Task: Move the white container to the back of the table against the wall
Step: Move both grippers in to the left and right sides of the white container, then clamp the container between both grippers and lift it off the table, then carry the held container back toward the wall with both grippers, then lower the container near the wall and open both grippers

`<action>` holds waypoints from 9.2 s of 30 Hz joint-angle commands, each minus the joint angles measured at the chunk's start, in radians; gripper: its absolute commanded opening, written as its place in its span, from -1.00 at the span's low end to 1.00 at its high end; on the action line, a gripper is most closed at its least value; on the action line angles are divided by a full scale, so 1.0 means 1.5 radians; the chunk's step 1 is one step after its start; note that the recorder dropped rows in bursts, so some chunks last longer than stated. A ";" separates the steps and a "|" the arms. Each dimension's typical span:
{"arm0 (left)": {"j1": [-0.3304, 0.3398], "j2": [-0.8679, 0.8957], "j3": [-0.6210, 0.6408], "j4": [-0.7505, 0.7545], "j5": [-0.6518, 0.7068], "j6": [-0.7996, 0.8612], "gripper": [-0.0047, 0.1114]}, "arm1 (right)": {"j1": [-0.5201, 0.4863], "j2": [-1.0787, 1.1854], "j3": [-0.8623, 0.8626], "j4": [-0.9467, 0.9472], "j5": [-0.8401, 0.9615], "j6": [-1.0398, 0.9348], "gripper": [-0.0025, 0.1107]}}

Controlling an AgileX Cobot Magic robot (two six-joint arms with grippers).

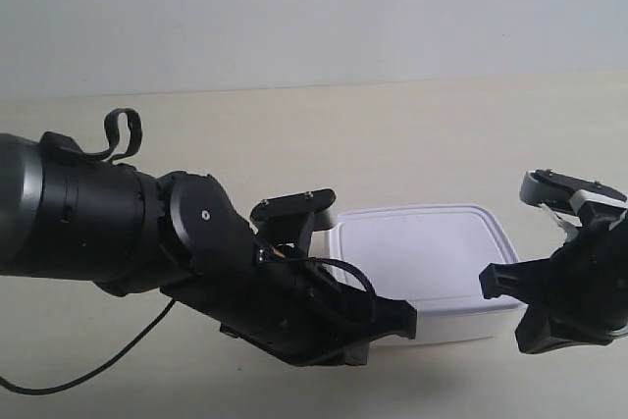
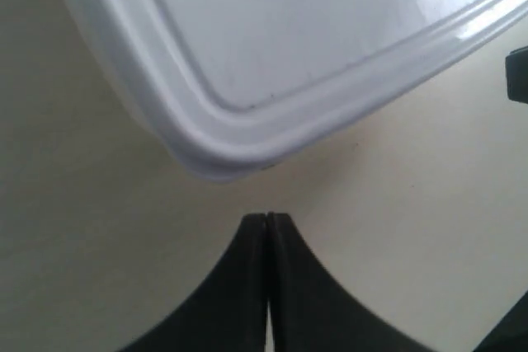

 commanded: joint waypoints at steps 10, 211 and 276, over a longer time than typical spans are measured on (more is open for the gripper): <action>-0.003 0.006 -0.004 -0.009 -0.064 0.003 -0.92 | -0.002 0.033 -0.042 0.001 -0.016 -0.019 -0.96; 0.202 0.398 -0.600 0.440 -0.141 -0.052 -0.92 | -0.006 0.503 -0.660 0.091 -0.237 -0.089 -0.96; 0.198 0.290 -0.490 0.435 -0.103 0.072 -0.92 | 0.025 0.670 -0.927 0.121 -0.227 -0.036 -0.96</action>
